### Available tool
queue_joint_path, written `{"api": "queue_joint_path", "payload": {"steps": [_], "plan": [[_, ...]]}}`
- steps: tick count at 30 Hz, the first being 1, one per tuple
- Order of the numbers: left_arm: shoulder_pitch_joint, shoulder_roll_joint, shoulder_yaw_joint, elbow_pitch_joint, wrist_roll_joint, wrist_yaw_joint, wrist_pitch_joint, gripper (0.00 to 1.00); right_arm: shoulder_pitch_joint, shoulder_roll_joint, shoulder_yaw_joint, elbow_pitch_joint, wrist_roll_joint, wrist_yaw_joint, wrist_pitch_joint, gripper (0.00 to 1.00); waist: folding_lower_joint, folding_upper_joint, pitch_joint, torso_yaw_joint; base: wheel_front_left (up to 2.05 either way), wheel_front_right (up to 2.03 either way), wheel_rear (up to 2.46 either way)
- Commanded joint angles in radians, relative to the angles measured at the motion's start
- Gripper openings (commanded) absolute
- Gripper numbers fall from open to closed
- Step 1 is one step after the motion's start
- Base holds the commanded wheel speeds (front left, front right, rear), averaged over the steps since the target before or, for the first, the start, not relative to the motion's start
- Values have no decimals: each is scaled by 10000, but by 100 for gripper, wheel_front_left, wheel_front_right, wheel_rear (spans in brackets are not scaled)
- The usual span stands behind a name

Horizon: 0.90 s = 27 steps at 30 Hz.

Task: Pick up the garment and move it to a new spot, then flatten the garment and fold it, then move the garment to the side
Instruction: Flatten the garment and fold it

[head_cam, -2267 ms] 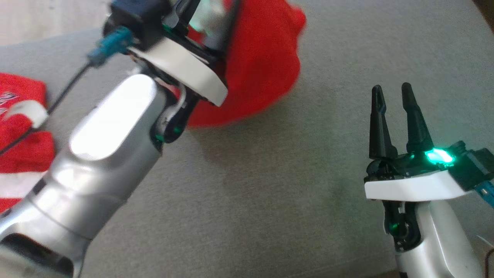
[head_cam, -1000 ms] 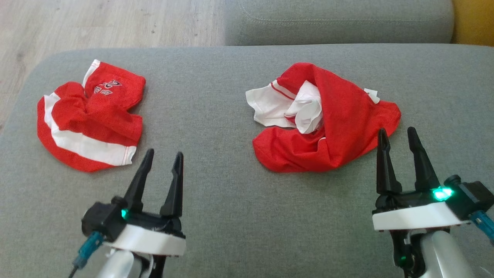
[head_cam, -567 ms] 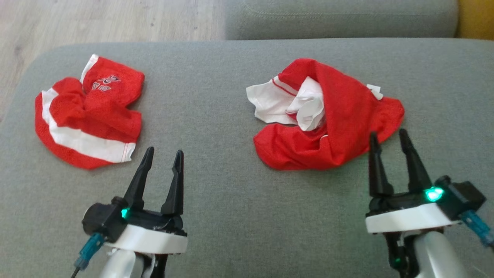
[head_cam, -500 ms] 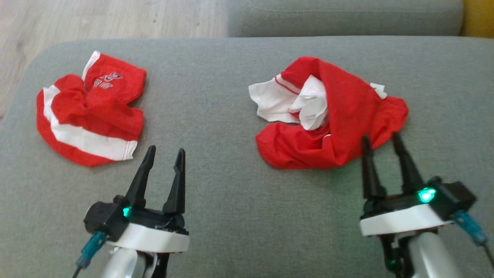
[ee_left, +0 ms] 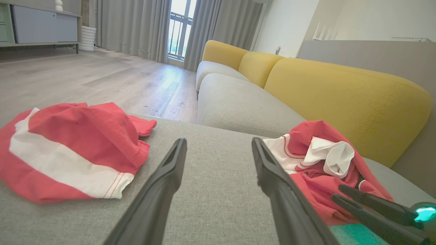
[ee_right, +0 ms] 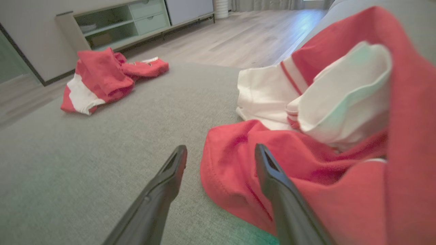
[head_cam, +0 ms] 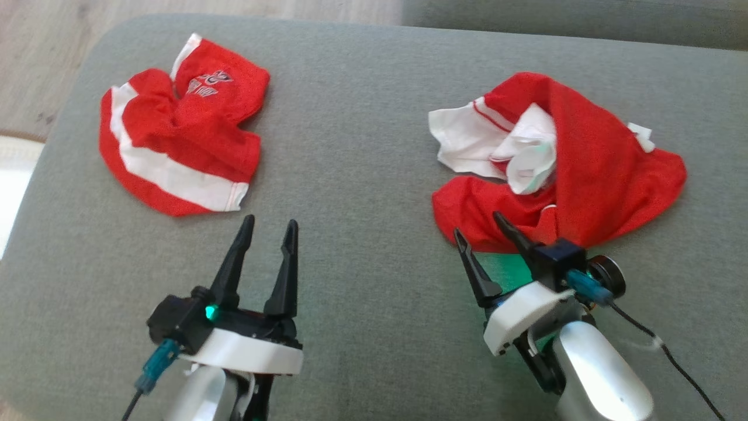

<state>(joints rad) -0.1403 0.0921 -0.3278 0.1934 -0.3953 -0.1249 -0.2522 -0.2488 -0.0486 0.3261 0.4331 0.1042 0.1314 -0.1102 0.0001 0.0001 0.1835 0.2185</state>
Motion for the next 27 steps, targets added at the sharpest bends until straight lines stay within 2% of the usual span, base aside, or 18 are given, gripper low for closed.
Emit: {"api": "queue_joint_path", "payload": {"steps": [1, 8, 16, 17, 18, 19, 27], "plan": [[-417, 6, 248, -255, 26, -53, -95, 100, -312, -16, 241, -190, -43, -7, 32, 100, -1, -1, 62, 118, 0, 0, 0], [-524, -69, 23, -228, -126, -56, -95, 100, -1521, -16, 883, 1820, -1059, -7, 1224, 100, -1, -1, 307, 503, 0, 0, 0], [-634, -194, -94, -214, -254, -56, -95, 100, -1921, -16, 637, 3279, -1321, -7, 1959, 100, -1, -1, 384, 917, 0, 0, 0], [-631, -201, -91, -206, -263, -56, -95, 100, -1946, -16, 589, 3389, -1258, -7, 2018, 96, -1, -1, 389, 948, 0, 0, 0], [-626, -206, -82, -196, -268, -56, -95, 100, -1978, -16, 543, 3483, -1236, -7, 2051, 18, -1, -1, 384, 970, 0, 0, 0], [-619, -209, -70, -186, -271, -56, -95, 100, -2005, -16, 527, 3552, -1251, -7, 2043, 0, -1, -1, 371, 986, 0, 0, 0], [-528, -155, 120, -136, -216, -57, -95, 100, -2228, -16, 338, 3401, -968, -7, 1278, 0, -1, -1, 36, 868, 0, 0, 0]]}}
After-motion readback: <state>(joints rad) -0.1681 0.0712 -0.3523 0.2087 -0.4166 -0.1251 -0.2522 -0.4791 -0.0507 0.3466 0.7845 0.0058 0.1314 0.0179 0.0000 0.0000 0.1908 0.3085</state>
